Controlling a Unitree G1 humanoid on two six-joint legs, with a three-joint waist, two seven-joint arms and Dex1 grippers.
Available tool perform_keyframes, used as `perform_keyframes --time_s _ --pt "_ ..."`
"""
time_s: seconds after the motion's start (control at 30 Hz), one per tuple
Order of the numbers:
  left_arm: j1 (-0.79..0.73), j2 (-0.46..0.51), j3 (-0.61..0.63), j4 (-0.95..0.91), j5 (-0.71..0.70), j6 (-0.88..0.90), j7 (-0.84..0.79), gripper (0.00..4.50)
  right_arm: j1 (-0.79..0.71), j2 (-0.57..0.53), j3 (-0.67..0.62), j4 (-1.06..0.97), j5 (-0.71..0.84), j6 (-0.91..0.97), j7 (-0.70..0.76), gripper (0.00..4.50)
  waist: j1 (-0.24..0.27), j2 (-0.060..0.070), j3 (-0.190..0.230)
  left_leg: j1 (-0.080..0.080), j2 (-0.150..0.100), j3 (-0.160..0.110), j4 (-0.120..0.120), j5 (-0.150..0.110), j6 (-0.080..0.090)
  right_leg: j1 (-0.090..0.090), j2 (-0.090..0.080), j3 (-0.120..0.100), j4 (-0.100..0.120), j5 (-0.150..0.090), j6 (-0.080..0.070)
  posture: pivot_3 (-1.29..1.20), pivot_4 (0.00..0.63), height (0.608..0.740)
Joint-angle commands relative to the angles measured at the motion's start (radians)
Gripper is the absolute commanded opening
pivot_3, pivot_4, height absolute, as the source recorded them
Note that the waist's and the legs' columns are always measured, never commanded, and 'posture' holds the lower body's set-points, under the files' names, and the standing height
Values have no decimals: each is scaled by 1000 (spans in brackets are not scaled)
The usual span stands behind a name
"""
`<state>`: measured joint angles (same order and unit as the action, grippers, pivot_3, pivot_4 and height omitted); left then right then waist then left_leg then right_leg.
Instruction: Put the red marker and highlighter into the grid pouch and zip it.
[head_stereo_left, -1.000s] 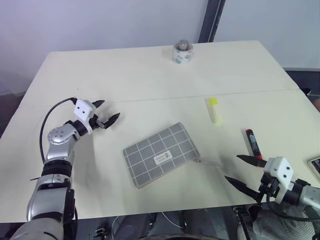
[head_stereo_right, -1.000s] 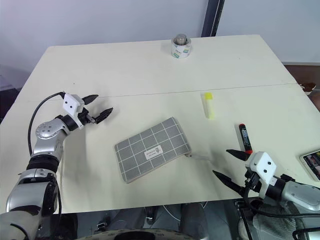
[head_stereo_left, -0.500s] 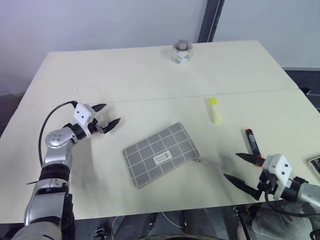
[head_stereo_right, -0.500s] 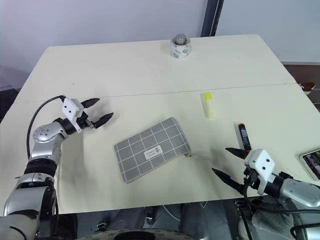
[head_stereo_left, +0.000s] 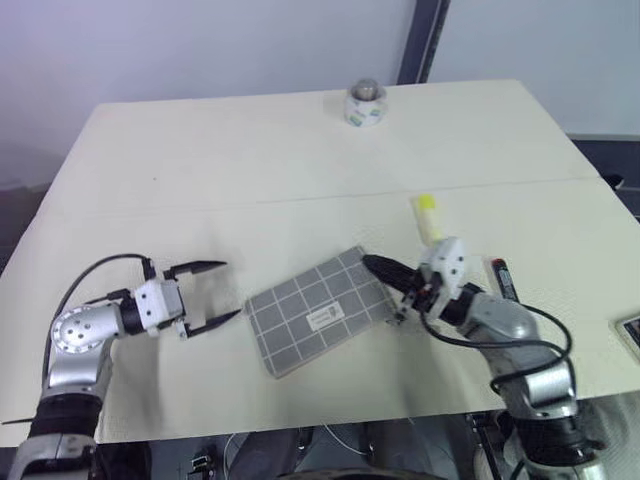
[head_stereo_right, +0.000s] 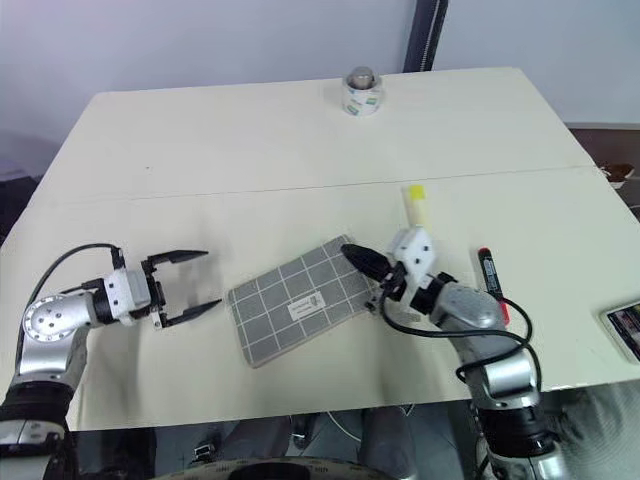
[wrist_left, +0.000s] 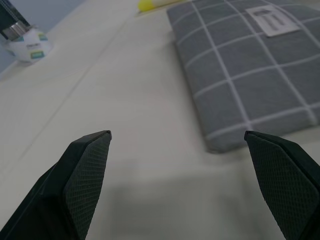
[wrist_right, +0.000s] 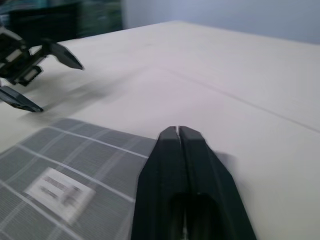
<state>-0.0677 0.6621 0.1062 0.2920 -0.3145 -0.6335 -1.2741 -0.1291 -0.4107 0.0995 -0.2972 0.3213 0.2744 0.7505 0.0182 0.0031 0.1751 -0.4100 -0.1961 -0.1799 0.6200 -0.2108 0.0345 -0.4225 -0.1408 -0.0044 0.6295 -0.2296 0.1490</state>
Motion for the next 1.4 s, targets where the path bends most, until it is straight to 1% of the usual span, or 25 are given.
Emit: perform_keyframes --time_s 0.03,0.17,0.27,0.4,0.5,0.63,0.73,0.8,0.93,0.97,1.0,1.03,1.13,1.17,1.2,1.27,1.37,1.4 --pt "28 16 -38 -70 13 -125 -29 4500 -54 -2 60 73 -85 -45 -8 20 -2 0 0 0 0 1 0 0 0 0 0 1 0 0 0 0 150 740" --pt "23 13 -82 -79 25 -166 -21 4500 -87 -36 58 186 -168 -61 -46 20 -4 0 0 0 2 2 0 1 -1 -1 2 1 1 1 -2 0 150 740" --pt "8 -1 -162 -65 79 -257 -39 4500 -89 -81 85 241 -234 -77 -40 20 -5 0 -1 1 3 4 0 1 -1 -2 3 3 2 1 -2 0 150 740" --pt "-68 -32 -251 20 146 -369 -21 4500 -94 -79 90 234 -231 -61 -31 20 -3 0 -2 2 4 5 0 1 -1 -1 4 3 2 1 -2 0 150 740" --pt "-153 -85 -275 92 176 -368 40 4500 -93 -71 86 214 -221 -50 -33 20 -2 3 -4 3 4 5 1 1 -2 0 4 4 2 2 -3 0 150 740" --pt "-216 -135 -338 143 192 -341 55 4500 -93 -67 78 200 -217 -33 -41 20 -5 2 -4 3 4 5 2 1 -2 0 5 4 2 3 -3 0 150 740" --pt "-233 -147 -373 168 193 -326 56 3740 -86 -69 75 187 -218 -25 -43 0 -5 3 -5 3 4 5 2 1 -2 -1 5 5 2 4 -1 0 150 740" --pt "-238 -145 -382 174 189 -330 60 2685 -80 -71 68 177 -214 -20 -44 0 -3 3 -5 3 4 5 1 1 -2 -1 5 5 2 4 -1 0 150 740" --pt "-243 -143 -394 174 140 -315 44 828 -66 -81 55 173 -215 -17 -45 0 -3 4 -5 3 4 5 2 1 -2 0 6 5 2 4 -2 0 150 740" --pt "-243 -142 -395 171 131 -310 41 295 -63 -83 55 171 -217 -15 -46 0 -4 4 -5 3 4 5 2 1 -2 0 6 5 2 3 -3 0 150 740" --pt "-244 -140 -397 170 128 -312 39 72 -58 -82 52 167 -206 -3 -40 0 -5 4 -5 3 4 5 2 1 -2 0 6 6 2 3 -3 0 150 740" --pt "-245 -139 -398 170 126 -316 38 72 -53 -81 50 163 -197 6 -36 0 -5 4 -5 3 4 5 2 1 -2 -1 6 6 2 3 -2 0 150 740" --pt "-256 -140 -363 173 100 -274 62 0 -57 -53 -39 107 -80 78 -41 769 -3 4 -5 3 4 5 1 1 -2 -1 6 6 2 4 -1 0 150 740" --pt "-259 -139 -348 176 95 -260 76 0 -58 -46 -72 88 -48 89 -50 1388 -4 4 -5 2 4 5 1 1 -2 -2 6 6 2 4 -1 0 150 740" --pt "-262 -138 -332 182 90 -251 91 0 -55 -47 -105 62 -12 108 -52 1785 -4 4 -5 2 4 5 1 1 -2 -2 5 6 2 4 -1 0 150 740" --pt "-264 -133 -315 190 88 -243 105 0 -43 -65 -144 21 22 134 -45 2873 -4 4 -5 2 4 5 1 1 -2 -2 6 6 2 4 -1 0 150 740" --pt "-267 -127 -291 206 83 -227 125 0 -11 -105 -187 -36 59 167 -32 4288 -5 4 -5 2 4 5 1 1 -2 -2 6 6 2 4 -1 0 150 740" --pt "-270 -127 -282 216 85 -225 131 0 2 -118 -198 -54 73 181 -25 4410 -5 4 -5 2 4 5 1 1 -2 -2 6 6 2 4 -1 0 150 740"
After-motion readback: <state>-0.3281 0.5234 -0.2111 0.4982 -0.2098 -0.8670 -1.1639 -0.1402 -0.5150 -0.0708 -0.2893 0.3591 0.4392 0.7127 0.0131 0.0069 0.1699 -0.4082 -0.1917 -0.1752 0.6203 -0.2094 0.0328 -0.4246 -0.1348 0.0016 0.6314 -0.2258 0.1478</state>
